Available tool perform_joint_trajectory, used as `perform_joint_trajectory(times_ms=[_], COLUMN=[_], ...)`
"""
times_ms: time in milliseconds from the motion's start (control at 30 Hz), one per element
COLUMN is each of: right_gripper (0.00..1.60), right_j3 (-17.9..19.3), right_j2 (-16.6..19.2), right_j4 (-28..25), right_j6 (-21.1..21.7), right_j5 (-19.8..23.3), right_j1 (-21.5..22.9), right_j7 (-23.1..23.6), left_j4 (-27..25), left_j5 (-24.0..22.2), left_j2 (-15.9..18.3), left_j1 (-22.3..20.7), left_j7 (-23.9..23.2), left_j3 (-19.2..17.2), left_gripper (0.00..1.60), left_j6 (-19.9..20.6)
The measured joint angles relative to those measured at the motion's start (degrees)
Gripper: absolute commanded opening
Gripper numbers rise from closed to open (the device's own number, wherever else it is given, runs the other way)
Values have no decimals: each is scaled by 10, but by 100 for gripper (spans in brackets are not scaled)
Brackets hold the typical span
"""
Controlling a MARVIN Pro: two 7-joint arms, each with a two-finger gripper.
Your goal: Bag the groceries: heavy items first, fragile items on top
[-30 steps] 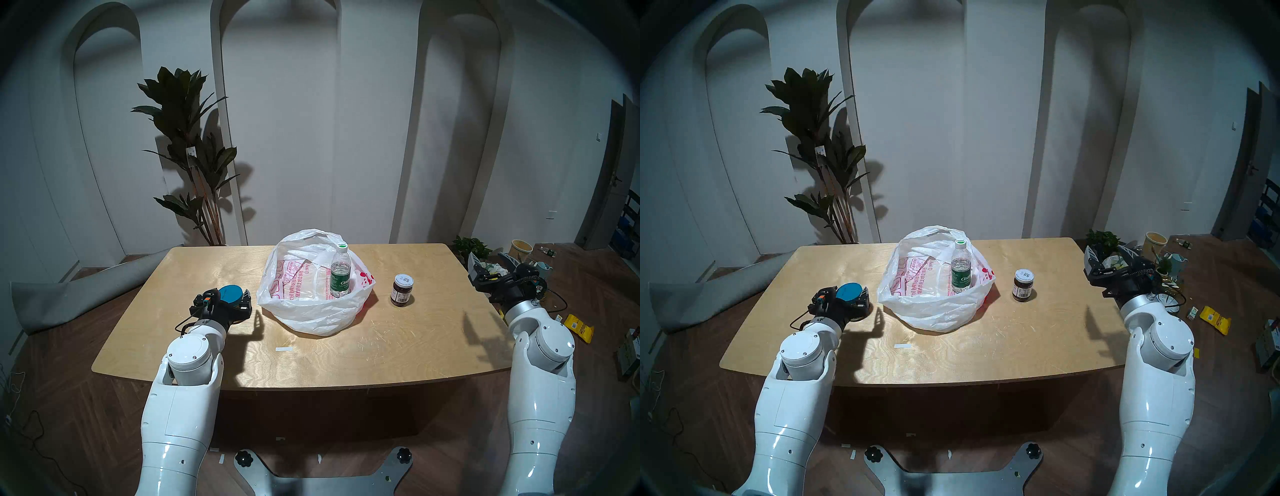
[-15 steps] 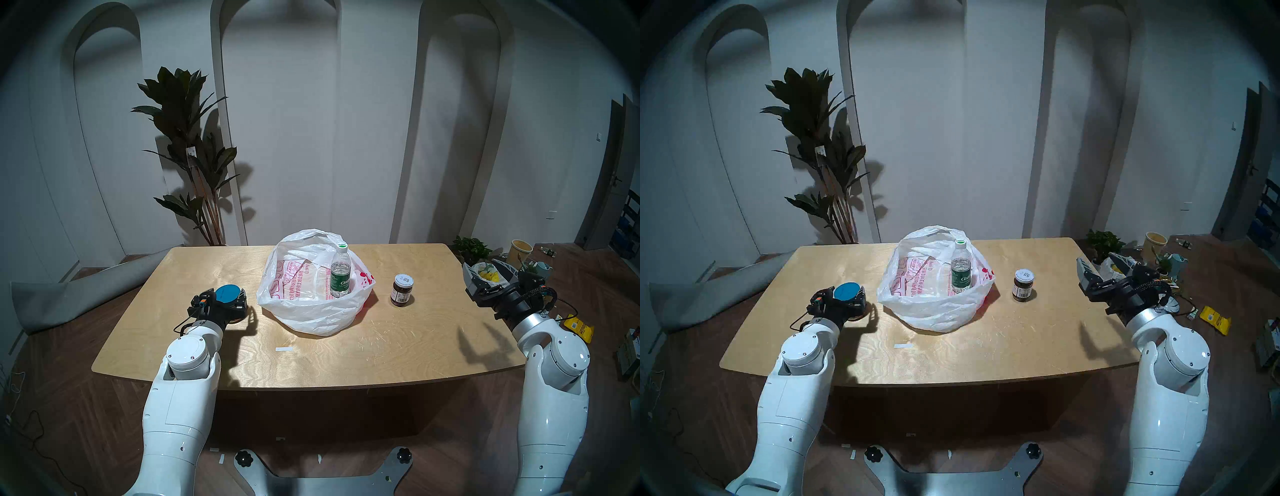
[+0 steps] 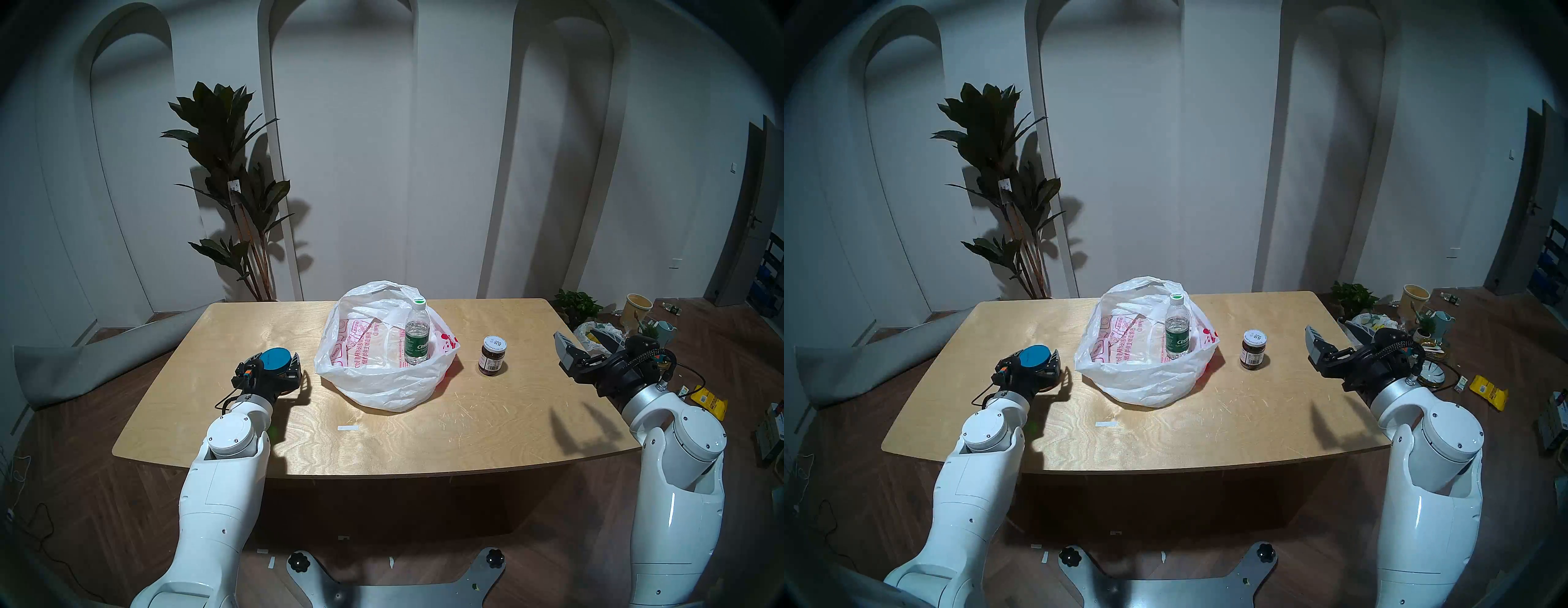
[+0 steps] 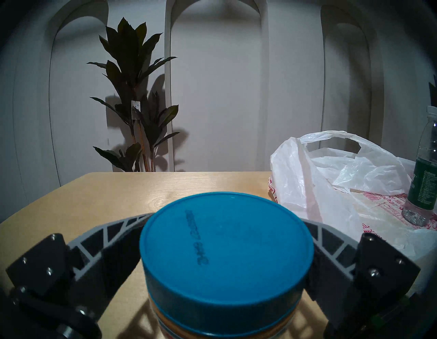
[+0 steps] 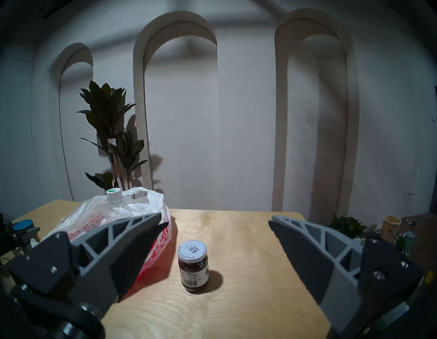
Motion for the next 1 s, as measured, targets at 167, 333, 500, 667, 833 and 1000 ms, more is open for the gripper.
perform_joint_trajectory(times_ms=[167, 333, 500, 667, 833, 1000], right_gripper=[160, 160, 160, 160, 160, 160], right_j3=[-11, -16, -21, -27, -35, -44], right_j2=[-3, -6, -10, -14, -19, -24], right_j4=[1, 1, 4, 4, 4, 6], right_j6=[11, 13, 10, 8, 7, 7], right_j5=[-16, -24, -31, -36, -37, -35], right_j1=[7, 12, 17, 21, 22, 20], right_j7=[-18, -28, -39, -46, -49, -51], left_j4=[41, 55, 59, 48, 25, -1], left_j5=[-5, -9, -15, -14, -6, 2], left_j2=[5, 7, 7, 10, 19, 28], left_j1=[-26, -35, -36, -31, -30, -45], left_j7=[-8, -13, -17, -17, -30, -56], left_j3=[-1, -3, -6, -8, -6, 12], left_gripper=[8, 0, 0, 0, 0, 0], left_j6=[-25, -34, -43, -51, -56, -63])
